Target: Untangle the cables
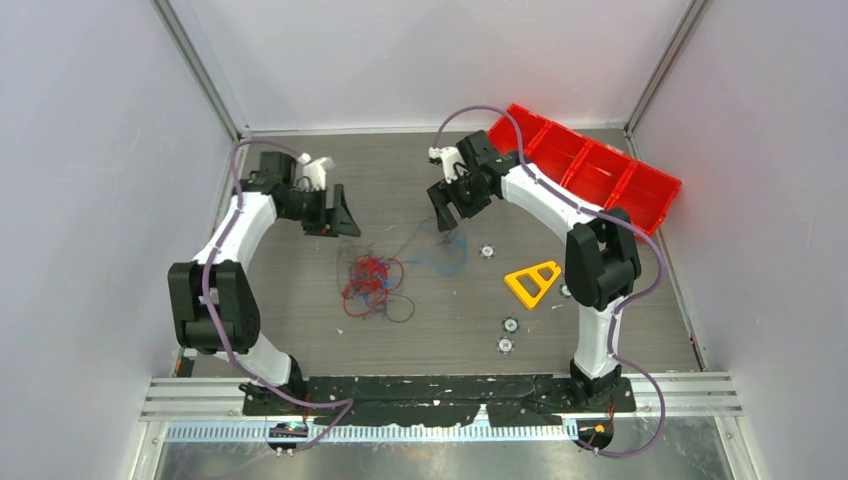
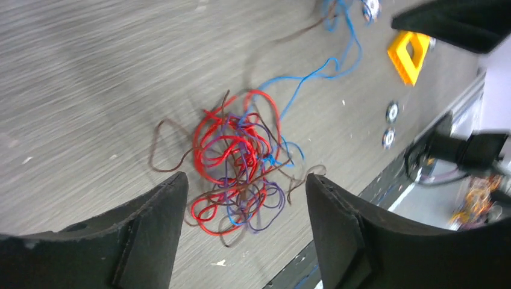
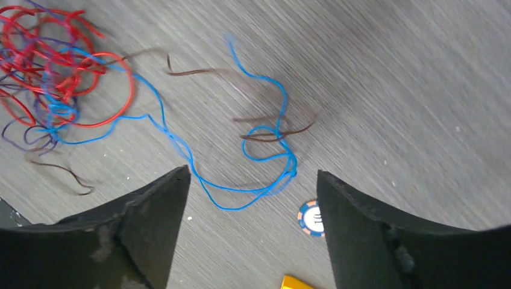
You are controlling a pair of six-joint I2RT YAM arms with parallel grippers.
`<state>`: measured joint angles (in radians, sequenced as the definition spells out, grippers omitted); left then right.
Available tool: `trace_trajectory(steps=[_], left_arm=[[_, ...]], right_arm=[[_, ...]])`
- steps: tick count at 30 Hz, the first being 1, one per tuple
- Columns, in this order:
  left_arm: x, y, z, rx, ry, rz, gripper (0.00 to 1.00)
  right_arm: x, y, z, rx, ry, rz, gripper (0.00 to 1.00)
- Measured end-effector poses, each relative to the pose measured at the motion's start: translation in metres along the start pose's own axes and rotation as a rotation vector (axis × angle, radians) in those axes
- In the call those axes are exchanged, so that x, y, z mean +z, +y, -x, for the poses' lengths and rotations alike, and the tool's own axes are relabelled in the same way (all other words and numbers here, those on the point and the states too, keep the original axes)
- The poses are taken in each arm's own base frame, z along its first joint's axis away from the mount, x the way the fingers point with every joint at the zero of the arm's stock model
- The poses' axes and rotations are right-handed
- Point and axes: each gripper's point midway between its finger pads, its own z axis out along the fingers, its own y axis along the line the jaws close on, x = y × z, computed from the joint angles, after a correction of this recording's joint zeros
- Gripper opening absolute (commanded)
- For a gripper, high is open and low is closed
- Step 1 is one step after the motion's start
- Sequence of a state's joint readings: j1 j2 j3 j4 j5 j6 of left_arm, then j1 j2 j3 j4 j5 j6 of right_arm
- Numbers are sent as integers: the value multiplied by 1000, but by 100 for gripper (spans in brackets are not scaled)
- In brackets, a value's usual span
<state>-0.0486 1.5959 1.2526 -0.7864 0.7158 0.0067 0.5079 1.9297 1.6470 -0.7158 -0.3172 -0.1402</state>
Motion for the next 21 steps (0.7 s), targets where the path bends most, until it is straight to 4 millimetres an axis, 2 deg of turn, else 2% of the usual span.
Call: trace_trajectory(steps=[2,4,5,7,10,13,17,21], left_arm=[[-10,22,5,-63,-53,40,78],[-20,39,-1,-104,-106,78,75],[-25,45,-9,-127,-128,96,74],[-25,45,-33,-166,-141,105,71],[-14,41,-62,-226,-119,103,70],[-1,48,-83,-288,-83,129,70],[6,53,-90,-330,-72,163,66],[18,53,-98,-332,-40,179,60]], right_arm=[[6,-12,-10,15,35,-32,90],[3,-14,-14,24,40,-44,89],[0,-14,-14,30,31,-47,88],[-6,-5,-15,34,19,-34,86],[-5,29,-8,6,0,26,85],[10,72,-9,-55,14,91,85],[44,123,-23,-115,59,168,85],[87,150,-45,-134,132,200,80]])
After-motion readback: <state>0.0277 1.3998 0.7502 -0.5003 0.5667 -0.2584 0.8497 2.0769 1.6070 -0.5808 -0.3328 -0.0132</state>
